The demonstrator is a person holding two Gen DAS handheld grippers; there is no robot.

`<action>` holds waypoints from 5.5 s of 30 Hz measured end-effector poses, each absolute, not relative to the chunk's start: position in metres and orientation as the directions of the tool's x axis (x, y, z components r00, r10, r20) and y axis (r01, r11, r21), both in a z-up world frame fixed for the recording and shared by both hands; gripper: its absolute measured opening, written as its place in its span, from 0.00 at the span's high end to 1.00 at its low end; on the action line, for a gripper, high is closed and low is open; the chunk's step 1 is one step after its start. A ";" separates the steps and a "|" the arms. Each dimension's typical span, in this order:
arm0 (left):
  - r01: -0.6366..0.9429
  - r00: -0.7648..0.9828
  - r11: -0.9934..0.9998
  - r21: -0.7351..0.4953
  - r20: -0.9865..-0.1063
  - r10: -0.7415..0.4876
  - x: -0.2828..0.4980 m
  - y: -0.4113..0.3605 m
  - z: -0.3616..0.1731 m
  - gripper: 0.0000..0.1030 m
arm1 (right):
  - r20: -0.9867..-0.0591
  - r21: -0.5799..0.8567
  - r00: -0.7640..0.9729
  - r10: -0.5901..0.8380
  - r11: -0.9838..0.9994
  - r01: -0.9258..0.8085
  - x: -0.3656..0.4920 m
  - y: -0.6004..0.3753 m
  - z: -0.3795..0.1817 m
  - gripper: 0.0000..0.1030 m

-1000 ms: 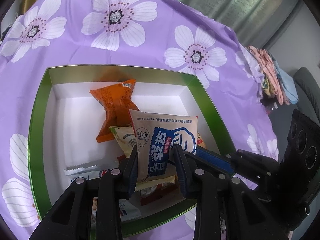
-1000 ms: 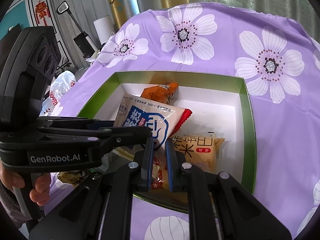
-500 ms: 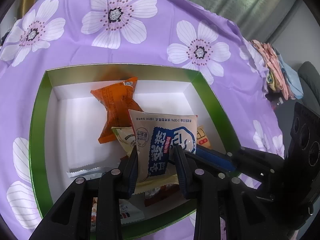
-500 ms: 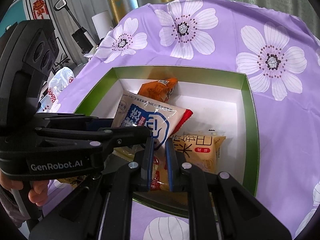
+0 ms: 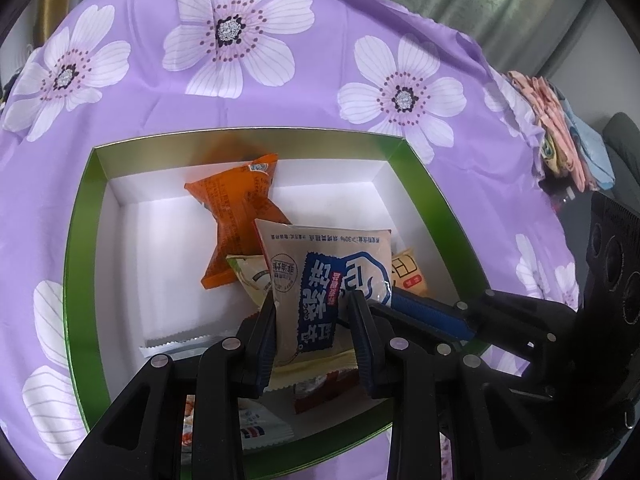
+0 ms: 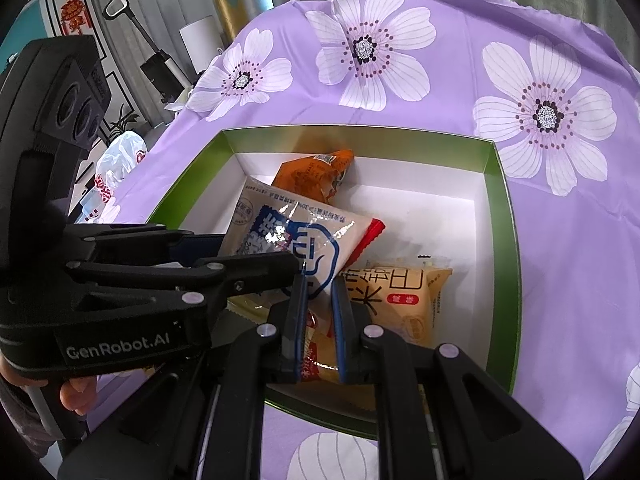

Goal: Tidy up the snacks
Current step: 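Lower the white-and-blue bag further into the box, then open both grippers to release the white-and-blue bag in the box, then withdraw both grippers and move them toward the yellow-wrapped snack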

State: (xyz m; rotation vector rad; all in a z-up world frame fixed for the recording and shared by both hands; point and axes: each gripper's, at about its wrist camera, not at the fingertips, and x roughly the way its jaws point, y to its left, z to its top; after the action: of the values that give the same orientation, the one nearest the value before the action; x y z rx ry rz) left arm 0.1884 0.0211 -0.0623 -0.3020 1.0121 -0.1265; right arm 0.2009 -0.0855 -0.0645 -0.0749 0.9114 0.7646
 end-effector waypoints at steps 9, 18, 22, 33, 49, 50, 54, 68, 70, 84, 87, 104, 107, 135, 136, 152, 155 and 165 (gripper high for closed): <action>-0.041 0.522 0.955 -0.292 -0.822 -0.229 0.189 0.021 -0.063 0.68 | -0.747 0.244 0.367 0.555 0.742 -0.625 0.202 -0.083 -0.065 0.87; -0.050 0.517 0.959 -0.280 -0.828 -0.215 0.190 0.022 -0.064 0.68 | -0.752 0.239 0.365 0.549 0.743 -0.625 0.203 -0.082 -0.066 0.87; -0.052 0.516 0.959 -0.278 -0.830 -0.212 0.190 0.023 -0.064 0.68 | -0.753 0.238 0.364 0.548 0.742 -0.627 0.203 -0.081 -0.066 0.87; -0.066 0.508 0.966 -0.250 -0.842 -0.183 0.191 0.023 -0.067 0.60 | -0.757 0.247 0.352 0.551 0.739 -0.627 0.203 -0.079 -0.068 0.85; -0.088 0.520 0.971 -0.221 -0.842 -0.145 0.189 0.027 -0.063 0.34 | -0.765 0.229 0.368 0.528 0.757 -0.612 0.202 -0.081 -0.067 0.79; -0.089 0.521 0.972 -0.219 -0.841 -0.142 0.188 0.028 -0.062 0.33 | -0.764 0.228 0.370 0.529 0.758 -0.612 0.202 -0.082 -0.067 0.78; -0.093 0.524 0.972 -0.217 -0.840 -0.137 0.187 0.028 -0.061 0.33 | -0.762 0.222 0.377 0.527 0.760 -0.611 0.202 -0.083 -0.065 0.75; -0.111 0.541 0.970 -0.217 -0.832 -0.124 0.180 0.030 -0.051 0.23 | -0.750 0.203 0.429 0.504 0.792 -0.576 0.199 -0.093 -0.056 0.52; -0.109 0.544 0.970 -0.216 -0.830 -0.124 0.179 0.029 -0.050 0.22 | -0.750 0.202 0.432 0.501 0.796 -0.571 0.199 -0.094 -0.055 0.49; -0.119 0.583 0.967 -0.223 -0.804 -0.114 0.168 0.028 -0.036 0.05 | -0.742 0.205 0.477 0.471 0.836 -0.508 0.196 -0.112 -0.046 0.23; -0.111 0.595 0.969 -0.220 -0.796 -0.112 0.163 0.025 -0.031 0.04 | -0.737 0.209 0.485 0.470 0.842 -0.497 0.194 -0.117 -0.043 0.18; -0.078 0.777 0.991 -0.111 -0.630 -0.009 0.074 0.002 0.035 0.03 | -0.629 0.232 0.581 0.517 0.838 -0.495 0.125 -0.160 0.002 0.12; -0.080 0.799 0.993 -0.091 -0.602 0.009 0.056 -0.003 0.042 0.03 | -0.615 0.212 0.599 0.513 0.839 -0.501 0.108 -0.165 0.007 0.10; -0.081 0.829 0.994 -0.067 -0.558 0.030 -0.042 -0.017 0.043 0.02 | -0.556 0.207 0.580 0.595 0.775 -0.597 0.004 -0.156 0.002 0.01; -0.083 0.827 0.994 -0.068 -0.561 0.031 -0.042 -0.016 0.041 0.02 | -0.555 0.204 0.580 0.597 0.773 -0.600 0.003 -0.155 0.002 0.01; -0.118 0.780 0.987 -0.107 -0.625 0.025 -0.034 0.008 0.007 0.02 | -0.606 0.201 0.523 0.599 0.752 -0.627 0.008 -0.127 -0.020 0.01; -0.130 0.764 0.983 -0.126 -0.646 0.018 -0.031 0.017 -0.004 0.02 | -0.622 0.204 0.507 0.597 0.748 -0.631 0.011 -0.121 -0.028 0.01; -0.199 0.705 0.937 -0.288 -0.706 -0.068 -0.029 0.066 -0.053 0.02 | -0.677 0.213 0.437 0.591 0.727 -0.653 0.023 -0.097 -0.059 0.01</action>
State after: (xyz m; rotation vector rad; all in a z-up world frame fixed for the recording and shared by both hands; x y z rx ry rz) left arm -0.0291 0.0657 -0.0535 -0.3599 0.7896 0.0745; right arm 0.0227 -0.0971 -0.0591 -0.0843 0.8069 0.7744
